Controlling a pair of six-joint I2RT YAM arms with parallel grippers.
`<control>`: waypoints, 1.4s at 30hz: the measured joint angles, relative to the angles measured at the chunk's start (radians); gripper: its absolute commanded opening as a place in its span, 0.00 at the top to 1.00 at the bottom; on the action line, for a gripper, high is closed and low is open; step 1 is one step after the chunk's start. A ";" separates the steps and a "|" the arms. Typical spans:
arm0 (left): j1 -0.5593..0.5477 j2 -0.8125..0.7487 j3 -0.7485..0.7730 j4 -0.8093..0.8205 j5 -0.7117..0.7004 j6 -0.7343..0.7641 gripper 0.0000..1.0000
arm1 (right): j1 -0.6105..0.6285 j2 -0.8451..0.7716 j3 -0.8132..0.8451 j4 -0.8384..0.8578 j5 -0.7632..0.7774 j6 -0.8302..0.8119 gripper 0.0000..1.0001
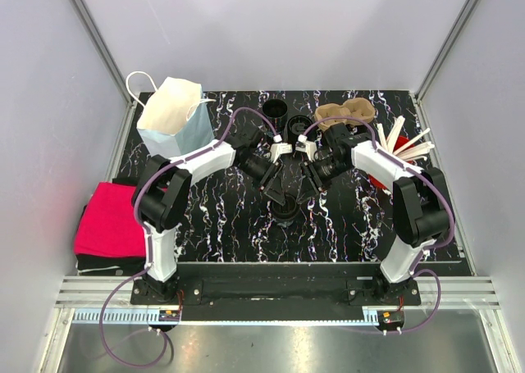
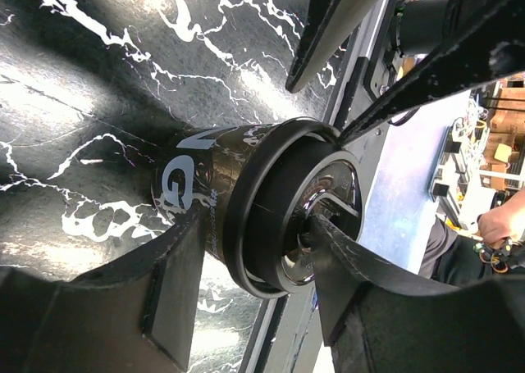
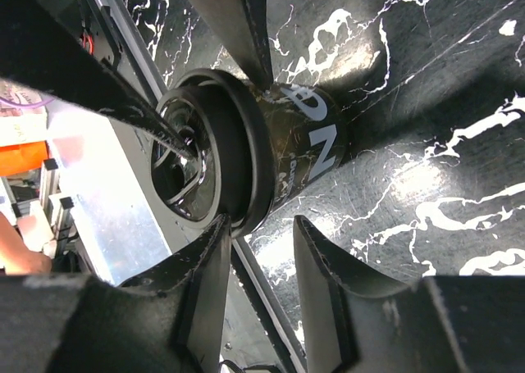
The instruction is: Pack the takeout coffee
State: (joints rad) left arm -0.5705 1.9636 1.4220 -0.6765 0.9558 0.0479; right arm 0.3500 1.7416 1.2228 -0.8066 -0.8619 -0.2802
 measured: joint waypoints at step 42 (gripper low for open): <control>-0.005 -0.046 -0.058 0.019 -0.040 -0.003 0.46 | 0.048 0.023 -0.032 0.043 -0.021 0.039 0.80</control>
State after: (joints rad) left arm -0.5755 1.9175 1.3640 -0.6571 0.9157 0.0444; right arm 0.3977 1.7649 1.1908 -0.7631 -0.8829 -0.2417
